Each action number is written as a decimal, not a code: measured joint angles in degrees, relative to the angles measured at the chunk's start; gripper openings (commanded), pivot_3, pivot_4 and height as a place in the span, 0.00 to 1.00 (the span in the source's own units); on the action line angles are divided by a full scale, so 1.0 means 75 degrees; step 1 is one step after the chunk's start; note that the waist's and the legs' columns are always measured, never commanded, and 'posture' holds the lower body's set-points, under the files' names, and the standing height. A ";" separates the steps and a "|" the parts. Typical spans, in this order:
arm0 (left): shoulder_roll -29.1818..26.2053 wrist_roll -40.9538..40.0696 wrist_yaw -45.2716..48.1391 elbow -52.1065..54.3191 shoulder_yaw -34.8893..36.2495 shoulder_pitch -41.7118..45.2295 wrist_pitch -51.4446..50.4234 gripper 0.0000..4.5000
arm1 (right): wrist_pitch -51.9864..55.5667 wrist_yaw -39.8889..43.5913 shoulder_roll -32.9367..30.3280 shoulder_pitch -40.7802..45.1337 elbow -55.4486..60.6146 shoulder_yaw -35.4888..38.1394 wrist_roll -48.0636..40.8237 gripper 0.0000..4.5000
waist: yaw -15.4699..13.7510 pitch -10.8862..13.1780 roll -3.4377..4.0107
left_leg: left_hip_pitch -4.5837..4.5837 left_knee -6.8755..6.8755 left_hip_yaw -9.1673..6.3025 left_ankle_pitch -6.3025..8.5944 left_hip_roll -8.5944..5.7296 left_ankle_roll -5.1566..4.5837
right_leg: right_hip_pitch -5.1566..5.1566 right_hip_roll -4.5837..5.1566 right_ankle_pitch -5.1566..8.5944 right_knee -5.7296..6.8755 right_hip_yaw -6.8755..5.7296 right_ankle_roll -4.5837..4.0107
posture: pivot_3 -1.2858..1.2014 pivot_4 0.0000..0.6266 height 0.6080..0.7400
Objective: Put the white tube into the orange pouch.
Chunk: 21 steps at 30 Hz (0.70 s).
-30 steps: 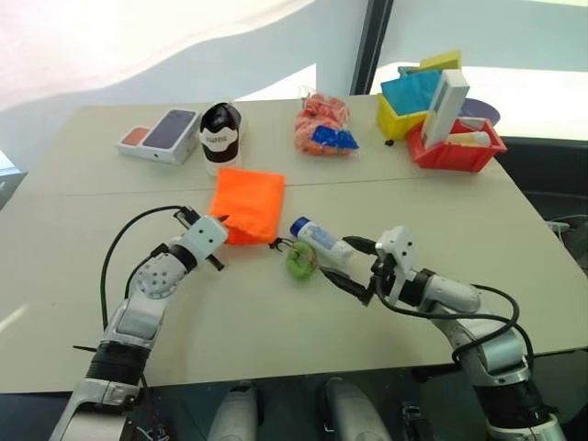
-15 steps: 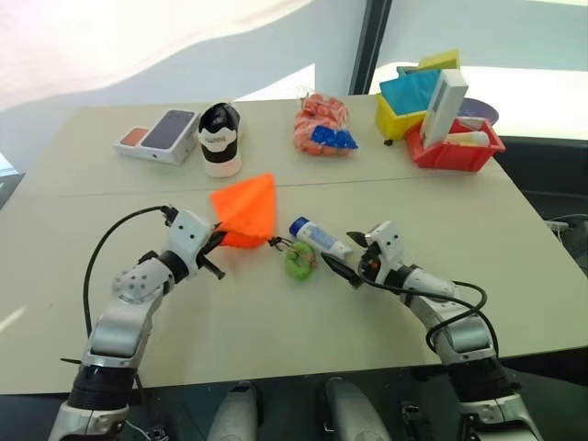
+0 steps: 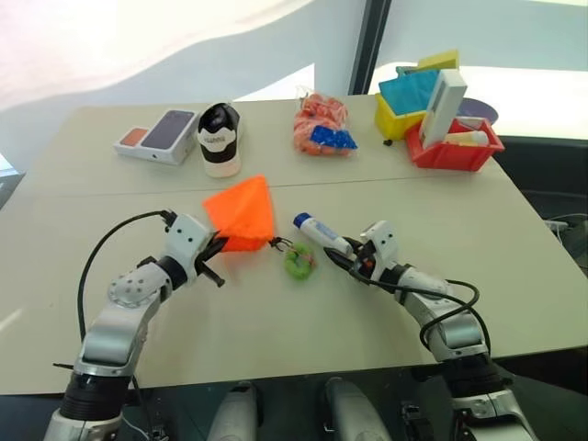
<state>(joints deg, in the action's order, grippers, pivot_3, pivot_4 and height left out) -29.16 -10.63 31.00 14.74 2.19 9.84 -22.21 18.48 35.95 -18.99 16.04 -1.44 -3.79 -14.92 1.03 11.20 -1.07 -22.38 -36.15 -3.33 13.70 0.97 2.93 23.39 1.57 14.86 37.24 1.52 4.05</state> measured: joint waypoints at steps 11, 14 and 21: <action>0.0025 -0.0344 0.0086 0.0000 0.0094 0.0000 -0.0257 0.00 | 0.0998 0.1371 -0.1253 -0.0721 0.2366 0.0269 -0.1376 0.37 | -0.0017 0.0000 0.0000 | -0.0003 0.0000 -0.0002 0.0000 0.0000 0.0000 | 0.0000 0.0002 0.0002 -0.0004 -0.0001 0.0001 | 0.52 0.24 1.00; 0.0023 -0.0475 0.0200 -0.0001 0.0102 0.0008 -0.0355 0.00 | 0.1462 0.1495 -0.1377 -0.0815 0.3050 -0.0174 -0.1484 0.37 | 0.0023 0.0000 0.0000 | 0.0002 0.0001 -0.0003 0.0000 0.0004 0.0000 | 0.0001 -0.0005 0.0011 0.0000 -0.0001 -0.0016 | 0.52 0.24 1.00; -0.0040 -0.0594 0.0393 -0.0001 0.0111 0.0239 -0.0499 0.00 | 0.1449 0.1017 -0.0733 -0.0442 0.2795 -0.1574 -0.0639 0.37 | -0.0009 0.0000 -0.0001 | -0.0004 -0.0008 0.0001 0.0000 -0.0002 0.0001 | -0.0001 0.0002 0.0015 -0.0007 0.0001 -0.0026 | 0.52 0.24 1.00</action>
<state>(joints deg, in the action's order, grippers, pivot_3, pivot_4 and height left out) -29.46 -15.09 33.94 14.74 3.02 11.63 -25.95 29.35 43.58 -24.49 12.73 19.52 -15.60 -19.71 0.96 11.20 -1.07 -22.41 -36.21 -3.32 13.70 0.95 2.93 23.39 1.59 14.97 37.19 1.53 3.85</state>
